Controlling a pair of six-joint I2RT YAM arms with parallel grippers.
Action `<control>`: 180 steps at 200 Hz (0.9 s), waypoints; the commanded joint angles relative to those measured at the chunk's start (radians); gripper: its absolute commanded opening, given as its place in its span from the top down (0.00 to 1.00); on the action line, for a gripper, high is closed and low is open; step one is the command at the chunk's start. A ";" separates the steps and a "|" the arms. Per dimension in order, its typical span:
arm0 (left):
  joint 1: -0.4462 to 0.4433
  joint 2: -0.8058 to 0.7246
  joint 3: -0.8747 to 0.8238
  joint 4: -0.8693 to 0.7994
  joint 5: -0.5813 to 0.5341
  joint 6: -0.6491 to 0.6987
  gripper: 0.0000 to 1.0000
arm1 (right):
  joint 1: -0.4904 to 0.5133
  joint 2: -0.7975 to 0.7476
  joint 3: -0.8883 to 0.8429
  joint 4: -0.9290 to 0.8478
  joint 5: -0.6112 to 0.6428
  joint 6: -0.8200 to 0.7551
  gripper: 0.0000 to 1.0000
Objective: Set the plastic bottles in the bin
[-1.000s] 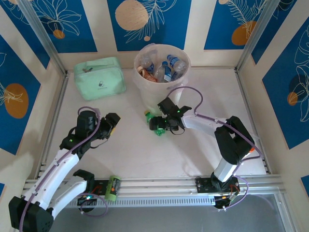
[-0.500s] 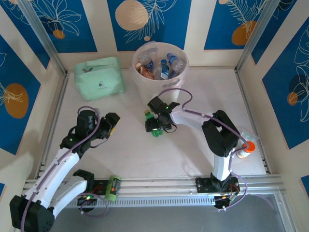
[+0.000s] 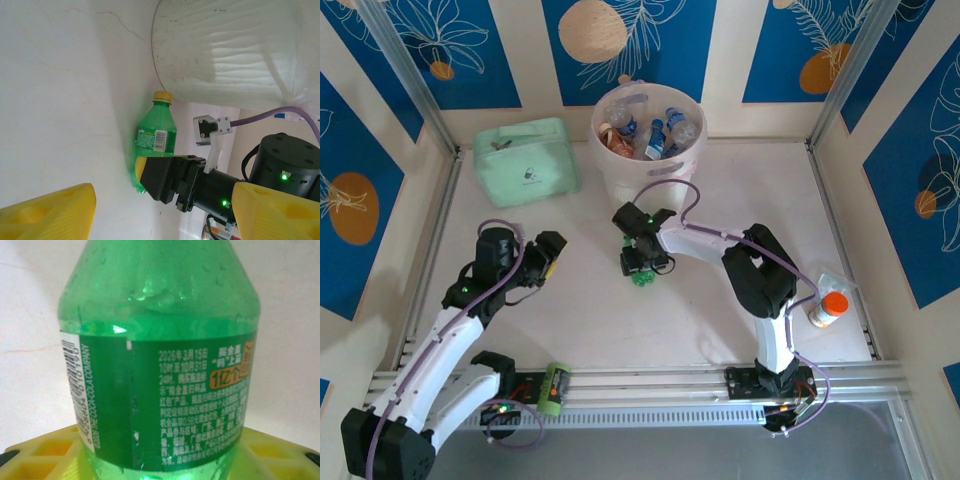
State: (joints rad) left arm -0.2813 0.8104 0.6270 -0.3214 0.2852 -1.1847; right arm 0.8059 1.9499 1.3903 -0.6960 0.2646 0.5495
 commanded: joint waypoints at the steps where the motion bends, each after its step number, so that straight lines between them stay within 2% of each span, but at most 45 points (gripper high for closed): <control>1: 0.016 -0.010 0.021 0.008 0.028 0.013 0.27 | 0.046 -0.107 -0.039 -0.008 0.014 0.007 0.50; 56: 0.015 0.035 0.081 0.054 0.086 0.006 0.23 | 0.173 -0.334 -0.132 0.067 -0.045 0.051 0.53; 118: -0.007 0.107 0.106 0.152 0.178 -0.032 0.23 | 0.246 -0.480 -0.114 0.102 -0.120 0.064 0.55; 144: -0.006 0.085 0.104 0.149 0.156 -0.025 0.20 | 0.211 -0.536 -0.029 0.046 -0.110 0.078 0.55; 180: -0.007 0.053 0.098 0.102 0.120 0.043 0.12 | 0.051 -0.533 0.268 -0.090 -0.133 0.082 0.55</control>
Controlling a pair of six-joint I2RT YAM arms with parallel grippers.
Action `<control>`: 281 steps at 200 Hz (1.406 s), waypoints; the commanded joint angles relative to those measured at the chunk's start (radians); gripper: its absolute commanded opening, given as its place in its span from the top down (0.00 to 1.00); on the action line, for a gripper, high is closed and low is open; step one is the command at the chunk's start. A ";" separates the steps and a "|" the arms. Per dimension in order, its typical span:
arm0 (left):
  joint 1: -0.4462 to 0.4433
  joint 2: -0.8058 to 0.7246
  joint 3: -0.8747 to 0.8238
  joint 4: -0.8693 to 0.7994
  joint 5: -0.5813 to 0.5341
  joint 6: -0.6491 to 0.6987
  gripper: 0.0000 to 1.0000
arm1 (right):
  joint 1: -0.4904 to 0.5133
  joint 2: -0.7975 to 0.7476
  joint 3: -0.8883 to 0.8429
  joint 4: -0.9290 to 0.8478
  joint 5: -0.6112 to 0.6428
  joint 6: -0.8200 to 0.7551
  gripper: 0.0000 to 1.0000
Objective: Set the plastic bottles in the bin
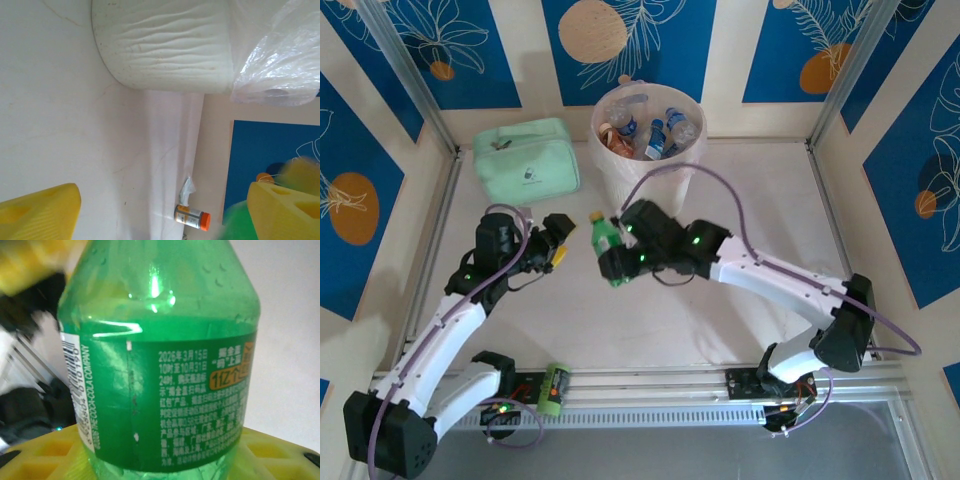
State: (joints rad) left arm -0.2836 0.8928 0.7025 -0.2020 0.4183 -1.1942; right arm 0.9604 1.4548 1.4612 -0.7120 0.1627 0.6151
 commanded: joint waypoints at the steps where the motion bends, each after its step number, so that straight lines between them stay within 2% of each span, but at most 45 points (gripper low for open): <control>1: -0.005 -0.030 0.023 -0.020 -0.014 0.053 0.12 | -0.112 -0.035 0.206 -0.077 -0.034 0.017 0.56; 26: -0.006 -0.052 0.024 -0.073 -0.032 0.107 0.09 | -0.299 0.078 0.444 -0.155 -0.120 0.079 0.56; 49: -0.005 -0.088 0.049 -0.157 -0.073 0.176 0.06 | -0.410 0.234 0.667 -0.212 -0.193 0.112 0.56; 91: -0.003 -0.115 0.087 -0.258 -0.143 0.254 0.04 | -0.496 0.553 1.095 -0.354 -0.262 0.134 0.56; 111: -0.001 -0.105 0.088 -0.262 -0.148 0.264 0.04 | -0.531 0.660 1.228 -0.389 -0.309 0.163 0.56; 158: 0.004 -0.070 0.095 -0.268 -0.153 0.289 0.05 | -0.571 0.738 1.208 -0.284 -0.421 0.217 0.50; 166: 0.004 -0.065 0.097 -0.268 -0.153 0.291 0.05 | -0.574 0.751 1.215 -0.278 -0.434 0.219 0.44; 181: 0.006 -0.059 0.100 -0.269 -0.150 0.295 0.05 | -0.581 0.773 1.236 -0.277 -0.449 0.225 0.25; 191: 0.008 -0.058 0.103 -0.273 -0.152 0.298 0.05 | -0.584 0.780 1.251 -0.282 -0.445 0.224 0.20; 254: 0.011 -0.080 0.145 -0.321 -0.197 0.329 0.04 | -0.602 0.682 1.238 -0.339 -0.374 0.174 0.16; 281: 0.012 -0.096 0.168 -0.367 -0.271 0.389 0.02 | -0.569 0.518 1.073 -0.352 -0.256 0.091 0.15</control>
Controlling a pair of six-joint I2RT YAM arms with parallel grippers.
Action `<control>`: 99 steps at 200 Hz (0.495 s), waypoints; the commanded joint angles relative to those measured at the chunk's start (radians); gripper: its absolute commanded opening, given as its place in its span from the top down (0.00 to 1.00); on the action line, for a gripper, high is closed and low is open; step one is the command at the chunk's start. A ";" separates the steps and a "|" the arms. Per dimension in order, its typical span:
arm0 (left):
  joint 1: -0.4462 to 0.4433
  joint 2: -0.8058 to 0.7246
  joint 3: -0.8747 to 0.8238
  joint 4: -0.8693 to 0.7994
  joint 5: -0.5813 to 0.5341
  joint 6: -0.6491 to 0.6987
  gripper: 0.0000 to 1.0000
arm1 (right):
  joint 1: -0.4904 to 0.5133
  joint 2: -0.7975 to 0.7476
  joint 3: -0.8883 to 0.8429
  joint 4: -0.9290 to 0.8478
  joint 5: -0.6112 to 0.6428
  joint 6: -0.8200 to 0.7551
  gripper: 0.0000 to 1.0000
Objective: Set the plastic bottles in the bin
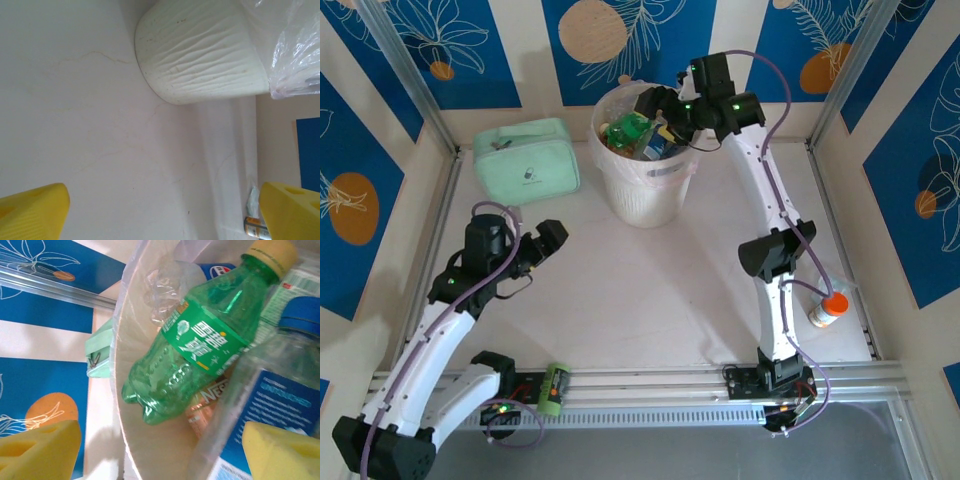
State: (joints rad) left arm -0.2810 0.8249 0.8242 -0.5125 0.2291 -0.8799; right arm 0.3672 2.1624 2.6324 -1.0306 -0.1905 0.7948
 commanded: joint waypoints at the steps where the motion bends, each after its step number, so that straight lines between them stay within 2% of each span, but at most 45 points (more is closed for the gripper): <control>1: 0.009 -0.028 0.047 -0.058 -0.087 0.079 0.02 | 0.025 -0.198 -0.108 -0.032 0.102 -0.092 0.15; 27: 0.011 -0.053 0.069 -0.110 -0.269 0.178 0.00 | 0.098 -0.496 -0.506 0.085 0.322 -0.198 0.12; 51: 0.011 -0.067 0.038 -0.075 -0.563 0.349 0.00 | 0.193 -0.796 -0.973 0.276 0.630 -0.321 0.05; 66: 0.011 -0.068 -0.050 0.046 -0.729 0.471 0.00 | 0.184 -0.940 -1.261 0.397 0.681 -0.398 0.00; 80: 0.012 -0.043 -0.175 0.201 -0.868 0.554 0.00 | 0.147 -1.036 -1.453 0.447 0.703 -0.437 0.01; 99: 0.019 -0.004 -0.382 0.577 -0.958 0.715 0.00 | 0.071 -1.106 -1.711 0.556 0.839 -0.398 0.01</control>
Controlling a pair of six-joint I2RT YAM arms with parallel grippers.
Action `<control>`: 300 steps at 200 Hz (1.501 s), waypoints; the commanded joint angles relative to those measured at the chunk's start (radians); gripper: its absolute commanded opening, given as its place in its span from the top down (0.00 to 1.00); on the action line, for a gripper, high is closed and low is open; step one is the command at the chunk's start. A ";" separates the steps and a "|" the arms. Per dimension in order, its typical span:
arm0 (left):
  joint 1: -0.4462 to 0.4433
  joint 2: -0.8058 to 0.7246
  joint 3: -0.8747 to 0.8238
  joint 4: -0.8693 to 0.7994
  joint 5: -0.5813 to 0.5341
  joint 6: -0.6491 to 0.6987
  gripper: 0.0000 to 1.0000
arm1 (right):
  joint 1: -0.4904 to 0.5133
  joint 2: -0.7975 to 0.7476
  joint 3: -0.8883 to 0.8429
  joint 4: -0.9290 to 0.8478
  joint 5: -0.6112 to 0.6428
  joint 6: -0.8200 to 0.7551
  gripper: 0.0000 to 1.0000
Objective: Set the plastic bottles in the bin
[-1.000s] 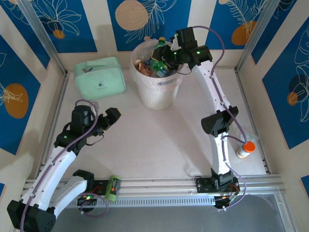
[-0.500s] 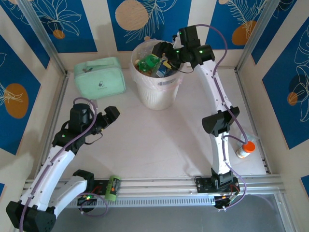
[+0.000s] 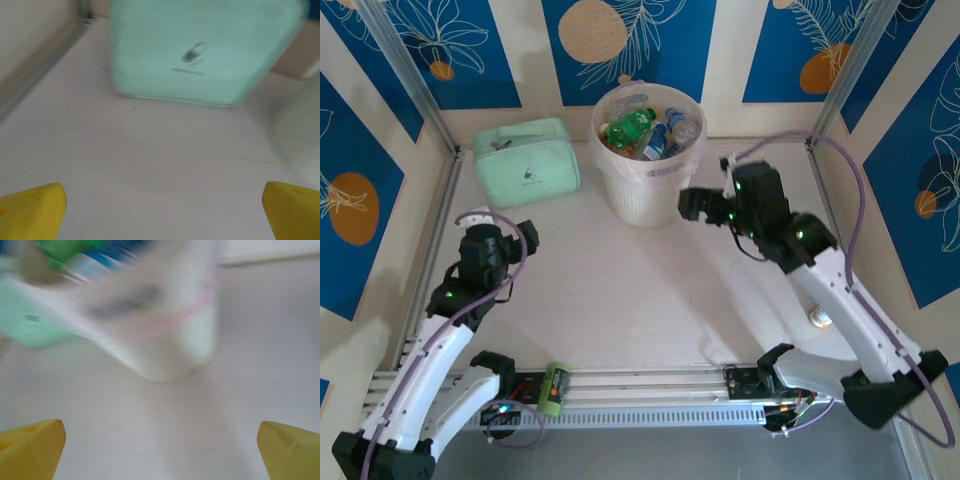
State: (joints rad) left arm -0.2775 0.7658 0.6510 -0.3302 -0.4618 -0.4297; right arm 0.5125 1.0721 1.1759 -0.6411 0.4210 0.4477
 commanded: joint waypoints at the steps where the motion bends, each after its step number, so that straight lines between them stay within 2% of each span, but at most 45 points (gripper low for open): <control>1: 0.017 0.055 -0.217 0.414 -0.269 0.272 0.00 | -0.080 -0.018 -0.266 0.173 0.231 -0.050 0.01; 13: 0.046 0.109 -0.287 0.571 -0.253 0.314 0.00 | -0.143 -0.030 -0.378 0.247 0.263 -0.010 0.01; 31: 0.131 0.207 -0.287 0.627 -0.160 0.296 0.00 | -0.223 -0.014 -0.509 0.378 0.293 0.048 0.01; 42: 0.162 0.285 -0.295 0.698 -0.151 0.290 0.00 | -0.235 0.011 -0.593 0.541 0.354 0.024 0.01; 48: 0.170 0.330 -0.307 0.751 -0.153 0.303 0.00 | -0.249 0.016 -0.583 0.505 0.366 0.034 0.01; 63: 0.178 0.442 -0.334 0.900 -0.145 0.345 0.00 | -0.258 0.043 -0.599 0.622 0.444 -0.025 0.01; 69: 0.182 0.461 -0.315 0.881 -0.137 0.337 0.00 | -0.261 0.058 -0.610 0.688 0.466 -0.069 0.01; 87: 0.189 0.526 -0.331 1.042 -0.078 0.335 0.00 | -0.294 0.142 -0.669 0.869 0.461 -0.183 0.01; 102: 0.207 0.580 -0.321 1.108 -0.040 0.319 0.00 | -0.341 0.213 -0.715 0.967 0.397 -0.193 0.01; 109: 0.219 0.614 -0.329 1.148 -0.011 0.297 0.00 | -0.355 0.199 -0.691 0.886 0.350 -0.169 0.01; 118: 0.225 0.671 -0.329 1.233 -0.007 0.307 0.00 | -0.385 0.182 -0.750 1.037 0.226 -0.231 0.01; 129: 0.225 0.663 -0.309 1.176 0.067 0.322 0.00 | -0.435 0.158 -0.820 1.207 0.068 -0.273 0.01; 141: 0.220 0.692 -0.309 1.230 0.126 0.365 0.00 | -0.514 0.168 -0.862 1.323 -0.080 -0.236 0.01; 151: 0.212 0.715 -0.313 1.254 0.229 0.405 0.00 | -0.551 0.201 -0.870 1.392 -0.142 -0.214 0.01; 157: 0.210 0.747 -0.318 1.289 0.276 0.422 0.00 | -0.557 0.251 -0.878 1.468 -0.179 -0.227 0.01; 165: 0.209 0.834 -0.333 1.448 0.277 0.441 0.00 | -0.552 0.364 -0.882 1.595 -0.236 -0.251 0.01; 169: 0.212 0.816 -0.335 1.424 0.284 0.432 0.00 | -0.529 0.417 -0.873 1.625 -0.257 -0.283 0.01; 174: 0.216 0.774 -0.319 1.301 0.290 0.416 0.00 | -0.498 0.478 -0.849 1.680 -0.234 -0.321 0.01; 179: 0.216 0.772 -0.308 1.280 0.282 0.415 0.00 | -0.460 0.487 -0.815 1.611 -0.189 -0.351 0.01; 184: 0.214 0.803 -0.315 1.355 0.276 0.427 0.00 | -0.463 0.444 -0.774 1.449 -0.167 -0.339 0.01; 187: 0.214 0.817 -0.322 1.392 0.277 0.431 0.00 | -0.481 0.432 -0.762 1.416 -0.186 -0.323 0.01; 198: 0.216 0.788 -0.321 1.332 0.288 0.419 0.00 | -0.521 0.466 -0.806 1.568 -0.260 -0.295 0.01; 209: 0.214 0.805 -0.318 1.361 0.273 0.427 0.00 | -0.514 0.438 -0.772 1.447 -0.236 -0.298 0.01; 218: 0.212 0.797 -0.318 1.345 0.272 0.427 0.00 | -0.497 0.458 -0.782 1.508 -0.210 -0.310 0.01; 226: 0.206 0.800 -0.311 1.340 0.255 0.430 0.00 | -0.483 0.449 -0.773 1.469 -0.175 -0.314 0.01; 250: 0.193 0.802 -0.303 1.331 0.247 0.444 0.00 | -0.486 0.447 -0.777 1.481 -0.182 -0.315 0.01; 281: 0.192 0.802 -0.281 1.287 0.331 0.472 0.00 | -0.484 0.448 -0.776 1.477 -0.179 -0.316 0.01; 300: 0.193 0.802 -0.281 1.285 0.334 0.471 0.00 | -0.485 0.450 -0.774 1.478 -0.181 -0.316 0.01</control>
State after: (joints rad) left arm -0.0769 1.5639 0.3496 0.9573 -0.1776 0.0174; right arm 0.0261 1.5337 0.3843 0.8078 0.2359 0.1520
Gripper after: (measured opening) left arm 0.994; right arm 0.990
